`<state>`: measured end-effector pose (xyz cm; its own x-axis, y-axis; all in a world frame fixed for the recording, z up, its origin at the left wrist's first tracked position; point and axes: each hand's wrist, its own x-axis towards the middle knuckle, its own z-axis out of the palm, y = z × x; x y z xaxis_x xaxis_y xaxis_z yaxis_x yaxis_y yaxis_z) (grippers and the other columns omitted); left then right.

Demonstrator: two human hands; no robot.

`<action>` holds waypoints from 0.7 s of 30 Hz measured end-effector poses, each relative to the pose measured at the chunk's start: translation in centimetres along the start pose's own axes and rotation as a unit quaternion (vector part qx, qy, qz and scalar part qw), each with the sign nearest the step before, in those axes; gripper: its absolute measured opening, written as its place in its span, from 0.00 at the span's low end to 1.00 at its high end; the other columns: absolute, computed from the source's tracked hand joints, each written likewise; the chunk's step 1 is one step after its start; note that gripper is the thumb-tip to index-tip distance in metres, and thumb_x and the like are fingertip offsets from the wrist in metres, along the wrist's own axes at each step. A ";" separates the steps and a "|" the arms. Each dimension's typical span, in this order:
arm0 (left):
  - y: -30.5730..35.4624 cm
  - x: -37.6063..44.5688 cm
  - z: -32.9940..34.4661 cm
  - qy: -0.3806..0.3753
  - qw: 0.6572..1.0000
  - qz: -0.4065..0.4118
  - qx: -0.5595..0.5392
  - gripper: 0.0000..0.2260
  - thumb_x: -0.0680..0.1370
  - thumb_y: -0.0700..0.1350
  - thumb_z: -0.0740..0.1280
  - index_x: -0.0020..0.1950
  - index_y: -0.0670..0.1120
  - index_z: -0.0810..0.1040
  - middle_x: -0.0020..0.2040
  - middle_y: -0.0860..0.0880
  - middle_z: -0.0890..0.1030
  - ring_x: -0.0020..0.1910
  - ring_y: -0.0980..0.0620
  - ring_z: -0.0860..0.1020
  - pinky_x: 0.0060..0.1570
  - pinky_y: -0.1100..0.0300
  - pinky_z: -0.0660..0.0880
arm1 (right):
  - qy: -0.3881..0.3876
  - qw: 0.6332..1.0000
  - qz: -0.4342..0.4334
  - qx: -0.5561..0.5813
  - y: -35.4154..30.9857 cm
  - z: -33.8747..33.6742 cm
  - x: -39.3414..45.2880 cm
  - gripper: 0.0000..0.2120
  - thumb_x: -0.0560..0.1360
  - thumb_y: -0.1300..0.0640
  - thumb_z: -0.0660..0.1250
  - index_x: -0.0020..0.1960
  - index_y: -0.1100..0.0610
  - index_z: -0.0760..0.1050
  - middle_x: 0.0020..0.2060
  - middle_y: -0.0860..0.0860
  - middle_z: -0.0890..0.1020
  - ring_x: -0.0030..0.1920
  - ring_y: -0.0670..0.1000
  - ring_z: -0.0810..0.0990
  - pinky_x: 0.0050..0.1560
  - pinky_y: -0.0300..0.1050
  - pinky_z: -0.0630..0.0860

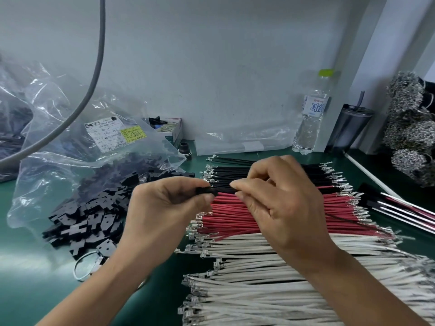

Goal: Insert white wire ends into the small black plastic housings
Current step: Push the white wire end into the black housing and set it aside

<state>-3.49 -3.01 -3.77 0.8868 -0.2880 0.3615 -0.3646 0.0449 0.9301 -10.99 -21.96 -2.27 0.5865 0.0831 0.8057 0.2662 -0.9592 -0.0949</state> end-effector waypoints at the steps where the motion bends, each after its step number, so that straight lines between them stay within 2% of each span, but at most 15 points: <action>1: -0.1 0.1 -0.2 0.019 1.000 -0.016 -0.006 0.10 0.68 0.42 0.79 0.47 0.53 0.88 0.38 0.49 0.88 0.37 0.49 0.87 0.35 0.67 0.80 | -0.010 1.000 -0.011 0.018 0.1 -0.2 -0.1 0.02 0.76 0.57 0.75 0.47 0.54 0.85 0.41 0.47 0.78 0.43 0.49 0.73 0.38 0.42 0.71; 2: -0.2 0.2 -0.4 0.030 0.999 -0.032 -0.013 0.09 0.68 0.41 0.79 0.46 0.51 0.88 0.38 0.48 0.88 0.37 0.49 0.87 0.34 0.67 0.79 | -0.048 0.998 -0.016 0.048 0.1 -0.3 -0.3 0.01 0.75 0.55 0.75 0.45 0.52 0.85 0.41 0.45 0.77 0.43 0.47 0.73 0.38 0.41 0.71; 5: -0.3 0.3 -0.8 0.050 0.996 -0.059 -0.041 0.07 0.70 0.38 0.79 0.45 0.48 0.88 0.39 0.47 0.88 0.38 0.47 0.87 0.32 0.67 0.78 | -0.235 0.968 0.024 0.083 0.0 0.0 -1.2 0.01 0.74 0.50 0.75 0.45 0.45 0.85 0.41 0.38 0.78 0.45 0.42 0.74 0.42 0.43 0.74; 7: -0.3 0.4 -0.8 0.055 0.995 -0.065 -0.047 0.07 0.70 0.38 0.79 0.45 0.47 0.88 0.39 0.46 0.88 0.38 0.47 0.87 0.31 0.67 0.78 | -0.279 0.955 0.055 0.080 0.3 0.4 -1.6 0.04 0.74 0.46 0.74 0.48 0.43 0.84 0.42 0.36 0.78 0.48 0.39 0.74 0.48 0.43 0.73; 9: -0.3 0.3 -0.7 0.050 0.995 -0.066 -0.048 0.07 0.70 0.38 0.79 0.45 0.48 0.88 0.39 0.46 0.88 0.38 0.47 0.87 0.32 0.66 0.78 | -0.277 0.954 0.072 0.092 0.5 0.6 -1.6 0.03 0.73 0.46 0.74 0.46 0.43 0.83 0.41 0.36 0.79 0.49 0.39 0.75 0.51 0.43 0.73; 14: -0.2 0.3 -0.6 0.043 0.995 -0.067 -0.053 0.08 0.68 0.42 0.79 0.47 0.51 0.88 0.40 0.46 0.88 0.39 0.47 0.87 0.33 0.66 0.78 | -0.259 0.957 0.080 0.107 0.3 0.5 -1.6 0.03 0.74 0.51 0.74 0.42 0.46 0.82 0.40 0.37 0.79 0.47 0.40 0.76 0.48 0.42 0.74; 18: -0.1 0.3 -0.7 0.034 0.994 -0.071 -0.073 0.13 0.67 0.46 0.78 0.51 0.53 0.88 0.42 0.45 0.88 0.39 0.47 0.87 0.33 0.64 0.80 | -0.210 0.958 0.113 0.160 0.7 0.5 -1.3 0.03 0.77 0.55 0.71 0.46 0.47 0.81 0.42 0.39 0.79 0.48 0.43 0.79 0.47 0.41 0.75; 21: 0.1 0.3 -0.6 0.024 0.989 -0.097 -0.108 0.13 0.67 0.47 0.77 0.50 0.50 0.88 0.44 0.42 0.88 0.39 0.45 0.87 0.36 0.59 0.83 | -0.167 0.958 0.134 0.192 0.8 0.6 -1.1 0.06 0.80 0.57 0.69 0.53 0.49 0.82 0.45 0.40 0.78 0.49 0.45 0.79 0.48 0.39 0.75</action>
<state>-3.03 -2.50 -3.54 0.9482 -0.2665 0.1730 -0.1217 0.1986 0.9725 -10.98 -22.63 -3.57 0.8682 -0.0099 0.4961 0.2949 -0.7938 -0.5319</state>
